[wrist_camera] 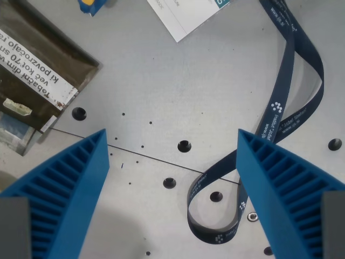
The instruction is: Move above the blue bag
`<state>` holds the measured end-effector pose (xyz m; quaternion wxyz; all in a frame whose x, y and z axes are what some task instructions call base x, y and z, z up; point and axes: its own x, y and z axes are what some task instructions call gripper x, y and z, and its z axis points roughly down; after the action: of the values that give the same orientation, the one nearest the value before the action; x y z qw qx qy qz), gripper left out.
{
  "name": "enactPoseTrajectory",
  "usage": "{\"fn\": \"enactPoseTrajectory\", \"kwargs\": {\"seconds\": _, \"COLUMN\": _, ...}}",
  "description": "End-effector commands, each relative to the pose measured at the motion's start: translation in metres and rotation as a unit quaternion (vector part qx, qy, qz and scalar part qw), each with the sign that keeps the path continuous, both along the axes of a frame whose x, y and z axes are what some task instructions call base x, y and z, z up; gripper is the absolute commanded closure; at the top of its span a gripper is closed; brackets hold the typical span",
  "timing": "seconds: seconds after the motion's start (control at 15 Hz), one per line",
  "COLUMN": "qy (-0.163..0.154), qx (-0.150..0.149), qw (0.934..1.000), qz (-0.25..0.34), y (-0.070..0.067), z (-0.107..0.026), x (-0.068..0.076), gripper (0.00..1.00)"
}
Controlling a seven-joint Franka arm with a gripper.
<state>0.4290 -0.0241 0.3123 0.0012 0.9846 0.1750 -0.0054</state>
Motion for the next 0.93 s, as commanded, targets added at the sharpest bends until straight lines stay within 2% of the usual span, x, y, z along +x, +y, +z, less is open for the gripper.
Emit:
{"fn": "enactPoseTrajectory", "kwargs": {"seconds": 0.07, "qy": -0.003, "qx": 0.0, "qw": 1.0, "qz": 0.0, "y": 0.0, "z": 0.002, "x": 0.0, "gripper": 0.0}}
{"fn": "enactPoseTrajectory", "kwargs": {"seconds": 0.47, "qy": -0.003, "qx": 0.001, "qw": 0.9999, "qz": 0.012, "y": 0.001, "z": 0.001, "x": 0.001, "gripper": 0.0}}
{"fn": "enactPoseTrajectory", "kwargs": {"seconds": 0.93, "qy": -0.007, "qx": 0.007, "qw": 0.9974, "qz": 0.072, "y": 0.009, "z": -0.008, "x": 0.005, "gripper": 0.0}}
